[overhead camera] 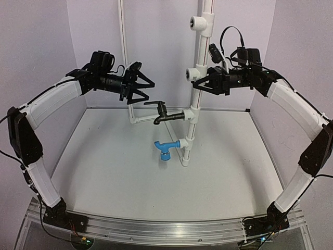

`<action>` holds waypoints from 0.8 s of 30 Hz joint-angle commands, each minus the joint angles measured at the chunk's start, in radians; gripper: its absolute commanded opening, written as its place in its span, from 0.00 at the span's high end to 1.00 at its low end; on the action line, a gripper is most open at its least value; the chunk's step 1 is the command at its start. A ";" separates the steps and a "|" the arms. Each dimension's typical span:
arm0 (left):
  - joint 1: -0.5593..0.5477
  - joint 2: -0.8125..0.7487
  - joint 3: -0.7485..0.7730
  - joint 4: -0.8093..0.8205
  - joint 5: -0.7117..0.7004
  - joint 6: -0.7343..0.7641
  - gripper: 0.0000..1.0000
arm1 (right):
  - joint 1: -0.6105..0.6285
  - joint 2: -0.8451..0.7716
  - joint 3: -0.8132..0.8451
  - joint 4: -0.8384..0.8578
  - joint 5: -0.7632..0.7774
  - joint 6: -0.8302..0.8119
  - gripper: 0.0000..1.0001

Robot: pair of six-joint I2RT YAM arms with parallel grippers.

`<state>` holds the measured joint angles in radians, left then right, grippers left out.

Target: Install the water faucets

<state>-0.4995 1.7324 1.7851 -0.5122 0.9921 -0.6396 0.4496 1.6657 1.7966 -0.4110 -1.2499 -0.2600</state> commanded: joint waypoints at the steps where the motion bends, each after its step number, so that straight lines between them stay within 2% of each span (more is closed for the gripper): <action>1: -0.009 0.025 0.036 0.084 0.083 -0.084 0.15 | 0.000 -0.019 -0.027 -0.066 0.032 0.076 0.67; 11: -0.094 0.109 0.102 0.062 0.086 -0.075 0.19 | 0.001 -0.017 -0.042 -0.066 0.045 0.075 0.71; 19: -0.144 0.081 0.120 0.079 0.068 0.007 0.42 | 0.000 -0.023 -0.058 -0.064 0.062 0.075 0.76; 24: -0.155 0.024 0.065 0.162 0.045 0.004 0.47 | 0.001 -0.021 -0.061 -0.063 0.070 0.076 0.81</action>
<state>-0.6353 1.8463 1.8515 -0.4499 1.0440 -0.6603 0.4503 1.6473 1.7659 -0.3842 -1.2329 -0.2487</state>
